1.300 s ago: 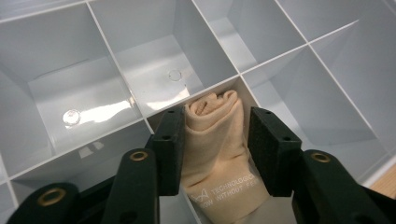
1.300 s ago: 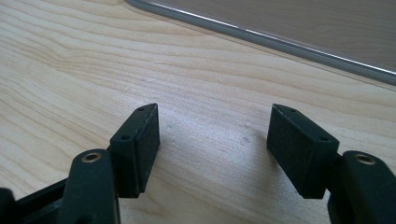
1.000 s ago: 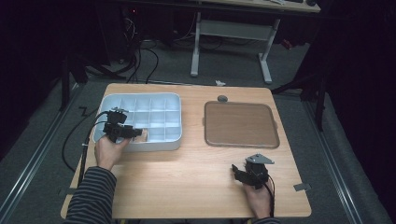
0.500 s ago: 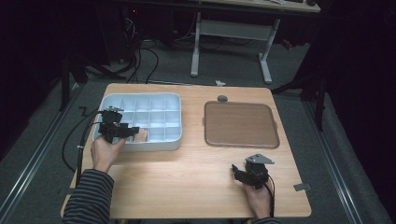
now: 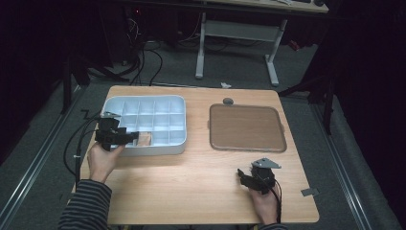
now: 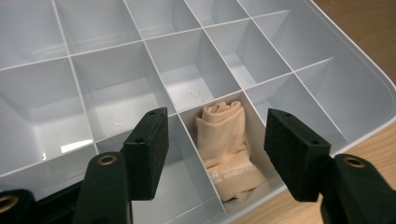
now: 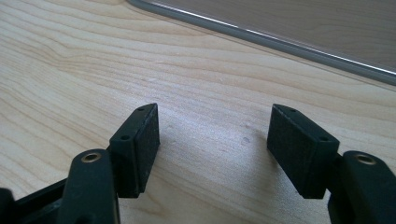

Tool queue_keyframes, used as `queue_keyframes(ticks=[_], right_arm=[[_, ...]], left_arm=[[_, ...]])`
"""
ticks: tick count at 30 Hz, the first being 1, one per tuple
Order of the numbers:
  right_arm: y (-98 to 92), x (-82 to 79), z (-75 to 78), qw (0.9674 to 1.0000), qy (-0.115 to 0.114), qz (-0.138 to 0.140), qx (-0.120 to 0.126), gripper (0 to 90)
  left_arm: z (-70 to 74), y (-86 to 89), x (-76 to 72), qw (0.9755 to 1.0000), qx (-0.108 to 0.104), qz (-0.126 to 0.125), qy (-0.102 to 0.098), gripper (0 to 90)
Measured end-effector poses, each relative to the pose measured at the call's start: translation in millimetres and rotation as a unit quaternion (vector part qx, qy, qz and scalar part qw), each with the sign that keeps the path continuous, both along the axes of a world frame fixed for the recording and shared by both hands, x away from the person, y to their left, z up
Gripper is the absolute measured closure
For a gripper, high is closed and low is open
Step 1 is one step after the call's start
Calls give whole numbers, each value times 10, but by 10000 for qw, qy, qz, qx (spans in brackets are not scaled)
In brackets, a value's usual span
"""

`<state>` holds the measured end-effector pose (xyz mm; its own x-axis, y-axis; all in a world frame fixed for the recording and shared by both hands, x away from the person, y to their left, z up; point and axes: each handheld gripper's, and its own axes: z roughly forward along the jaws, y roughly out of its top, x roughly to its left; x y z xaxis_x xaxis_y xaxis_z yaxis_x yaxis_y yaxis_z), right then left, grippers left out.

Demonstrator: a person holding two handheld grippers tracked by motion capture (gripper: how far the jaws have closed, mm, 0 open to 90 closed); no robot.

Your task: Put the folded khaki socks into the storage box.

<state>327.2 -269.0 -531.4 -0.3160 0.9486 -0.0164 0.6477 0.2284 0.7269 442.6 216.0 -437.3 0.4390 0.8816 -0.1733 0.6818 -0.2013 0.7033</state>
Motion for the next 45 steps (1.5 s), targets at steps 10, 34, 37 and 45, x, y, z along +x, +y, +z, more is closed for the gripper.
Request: queue_keyframes(ticks=[10, 34, 37, 45], right_arm=[[0, 0, 0, 10000, -1, -1, -1, 344], [0, 0, 0, 10000, -2, 3, 0, 343], [0, -1, 0, 10000, 0, 1, 1, 343], [0, -1, 0, 10000, 1, 0, 2, 343]], left_arm=[[28, 54, -131, 9999, -79, 25, -113, 399], [116, 20, -400, 9985, 4, -33, -554, 392], [105, 21, -427, 9983, -9, -42, -577, 389], [88, 13, -516, 9979, -44, -88, -637, 381]])
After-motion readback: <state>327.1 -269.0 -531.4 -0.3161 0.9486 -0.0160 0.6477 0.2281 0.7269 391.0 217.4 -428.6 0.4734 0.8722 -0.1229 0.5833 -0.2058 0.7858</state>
